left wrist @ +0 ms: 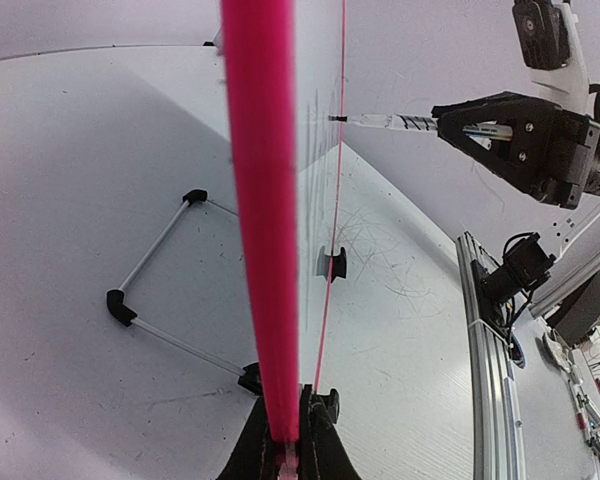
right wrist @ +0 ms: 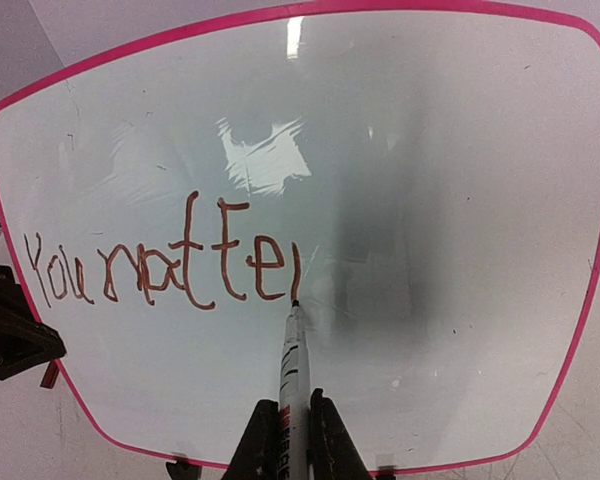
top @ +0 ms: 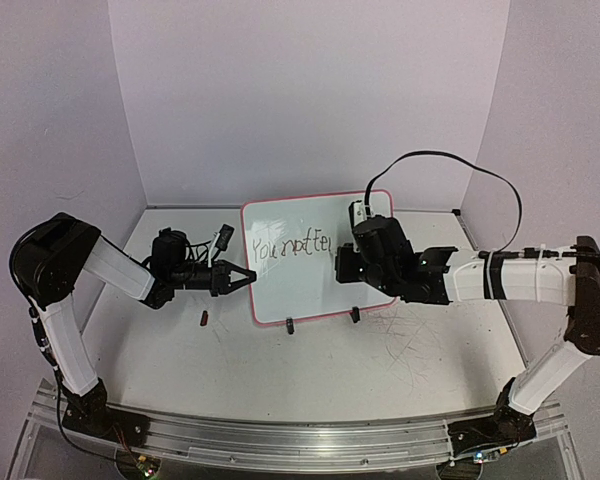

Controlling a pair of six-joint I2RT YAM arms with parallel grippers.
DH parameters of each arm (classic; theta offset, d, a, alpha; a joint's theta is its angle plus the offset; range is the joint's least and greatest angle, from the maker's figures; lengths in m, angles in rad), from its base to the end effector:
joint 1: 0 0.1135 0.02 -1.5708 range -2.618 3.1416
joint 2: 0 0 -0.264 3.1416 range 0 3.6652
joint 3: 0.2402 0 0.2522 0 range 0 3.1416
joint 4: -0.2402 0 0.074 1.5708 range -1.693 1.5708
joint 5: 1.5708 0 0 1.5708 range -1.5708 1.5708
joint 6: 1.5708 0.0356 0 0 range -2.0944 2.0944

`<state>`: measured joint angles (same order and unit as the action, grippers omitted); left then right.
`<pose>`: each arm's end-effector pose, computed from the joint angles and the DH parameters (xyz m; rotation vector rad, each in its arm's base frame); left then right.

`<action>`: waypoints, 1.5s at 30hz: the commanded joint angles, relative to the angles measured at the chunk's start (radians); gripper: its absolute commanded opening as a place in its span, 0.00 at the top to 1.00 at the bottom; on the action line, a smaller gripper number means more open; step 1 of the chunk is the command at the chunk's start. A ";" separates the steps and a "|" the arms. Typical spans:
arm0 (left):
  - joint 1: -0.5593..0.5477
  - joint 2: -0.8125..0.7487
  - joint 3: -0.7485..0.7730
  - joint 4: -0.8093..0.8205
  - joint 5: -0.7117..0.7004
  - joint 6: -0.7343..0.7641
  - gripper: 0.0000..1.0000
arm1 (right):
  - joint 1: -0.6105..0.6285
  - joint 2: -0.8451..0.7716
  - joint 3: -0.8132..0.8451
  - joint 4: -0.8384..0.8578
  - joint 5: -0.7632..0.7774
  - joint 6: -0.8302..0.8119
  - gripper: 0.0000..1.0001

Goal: Write a sentence on the whiteboard

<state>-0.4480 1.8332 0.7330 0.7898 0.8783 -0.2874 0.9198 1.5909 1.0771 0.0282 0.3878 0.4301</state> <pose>0.2992 -0.1742 0.1478 0.7897 1.8149 -1.3117 0.2305 0.2804 0.2594 -0.2593 2.0311 0.4544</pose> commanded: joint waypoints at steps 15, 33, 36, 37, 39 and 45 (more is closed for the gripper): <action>-0.004 -0.007 0.026 -0.040 -0.062 0.043 1.00 | -0.014 0.018 0.073 0.030 0.062 -0.039 1.00; -0.004 -0.008 0.026 -0.042 -0.064 0.044 1.00 | -0.013 -0.050 0.051 0.016 0.088 -0.025 1.00; -0.004 -0.007 0.026 -0.041 -0.065 0.044 1.00 | -0.013 -0.113 0.000 0.067 0.024 -0.052 1.00; -0.004 -0.006 0.027 -0.042 -0.065 0.044 1.00 | -0.013 -0.130 -0.014 0.077 0.015 -0.059 1.00; -0.004 -0.003 0.030 -0.042 -0.066 0.042 1.00 | -0.013 -0.147 -0.034 0.083 0.021 -0.066 1.00; -0.006 -0.007 0.024 -0.042 -0.076 0.043 1.00 | -0.017 -0.161 -0.064 0.071 0.025 -0.072 1.00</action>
<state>-0.4480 1.8332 0.7330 0.7898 0.8784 -0.2867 0.9085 1.4508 1.0373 0.0725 0.4185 0.3751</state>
